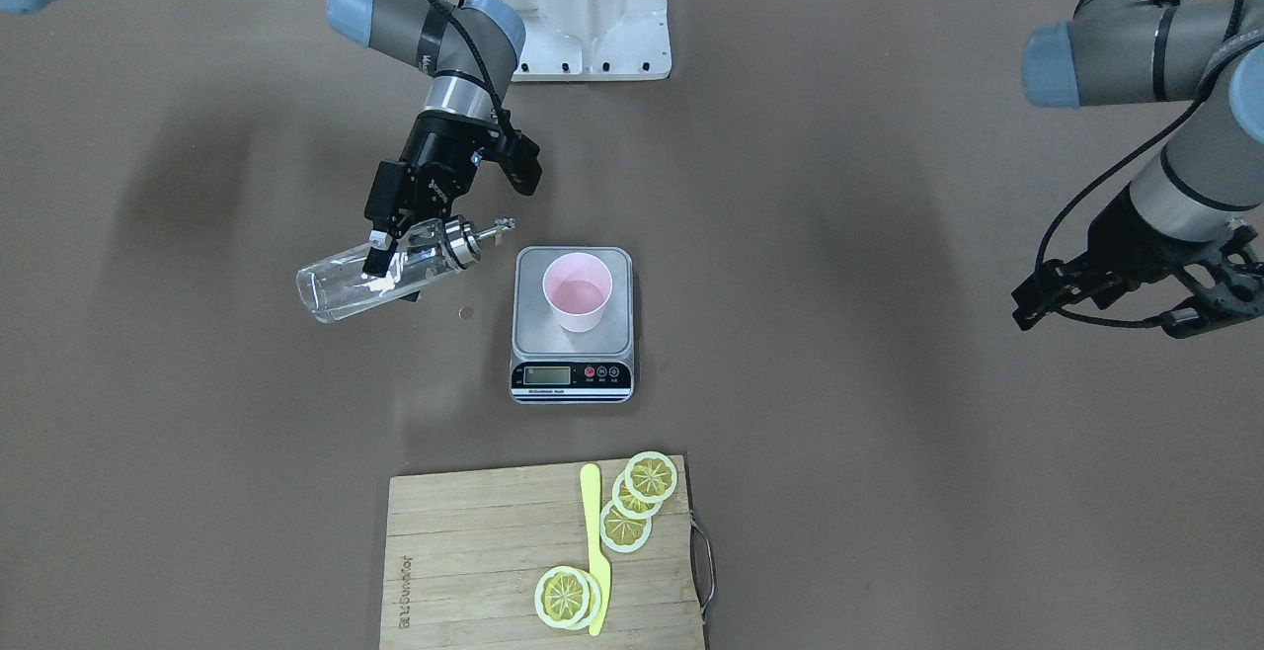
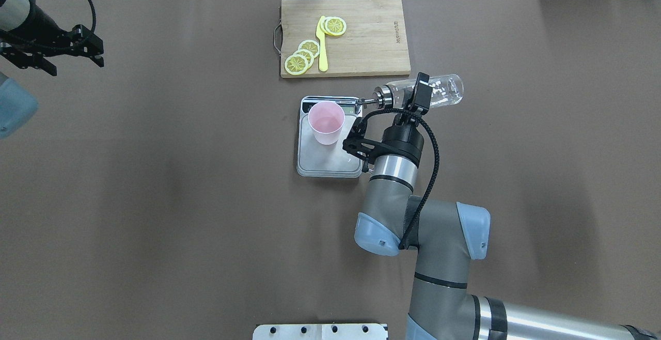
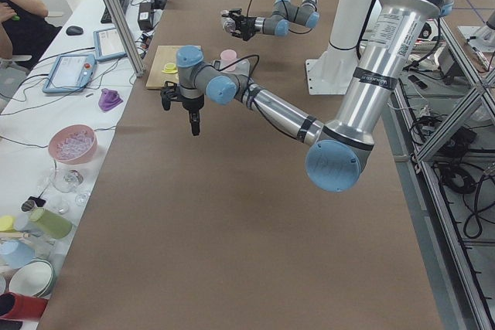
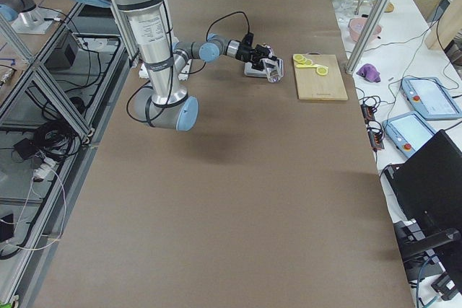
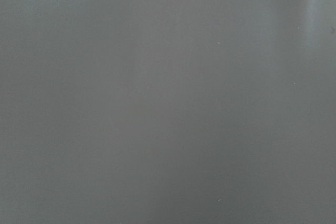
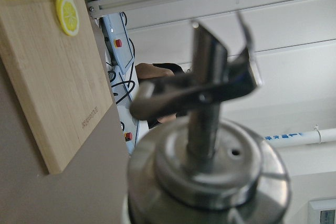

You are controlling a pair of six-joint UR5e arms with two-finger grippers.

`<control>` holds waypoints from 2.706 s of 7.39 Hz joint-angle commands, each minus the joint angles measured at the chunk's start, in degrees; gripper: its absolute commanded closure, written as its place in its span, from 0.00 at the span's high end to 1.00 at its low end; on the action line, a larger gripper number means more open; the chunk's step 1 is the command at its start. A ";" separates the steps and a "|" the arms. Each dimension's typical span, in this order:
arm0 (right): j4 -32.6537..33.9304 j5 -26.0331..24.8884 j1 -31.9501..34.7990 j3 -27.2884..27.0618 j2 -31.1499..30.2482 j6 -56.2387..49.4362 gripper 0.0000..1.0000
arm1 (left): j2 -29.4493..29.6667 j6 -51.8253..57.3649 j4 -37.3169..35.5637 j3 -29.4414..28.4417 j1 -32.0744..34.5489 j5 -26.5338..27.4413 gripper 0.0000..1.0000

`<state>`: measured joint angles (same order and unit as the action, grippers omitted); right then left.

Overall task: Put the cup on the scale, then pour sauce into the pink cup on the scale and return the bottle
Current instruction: 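Tilt the bottle spout over the pink cup with the right gripper, then hold the bottle tilted over the pink cup with the right gripper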

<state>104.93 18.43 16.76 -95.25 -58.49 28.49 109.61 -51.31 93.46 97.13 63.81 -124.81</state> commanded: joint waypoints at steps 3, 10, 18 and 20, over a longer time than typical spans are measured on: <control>0.01 -1.37 0.55 6.83 4.70 -0.01 0.00 | -0.01 1.04 0.23 -0.98 0.00 0.00 0.99; 0.01 -12.27 0.99 11.22 4.00 -0.01 0.00 | 0.07 0.95 0.23 -1.24 0.00 0.00 0.99; -0.60 -15.52 1.17 11.58 3.47 0.08 0.00 | 0.07 0.95 0.23 -1.50 0.00 -0.08 0.99; -0.51 -17.11 1.17 11.66 3.03 -0.01 0.00 | -0.01 0.95 0.23 -1.50 0.00 -0.08 0.99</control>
<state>104.38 2.35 17.88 -83.63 -55.25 28.51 109.66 -50.36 93.69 95.63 63.81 -124.89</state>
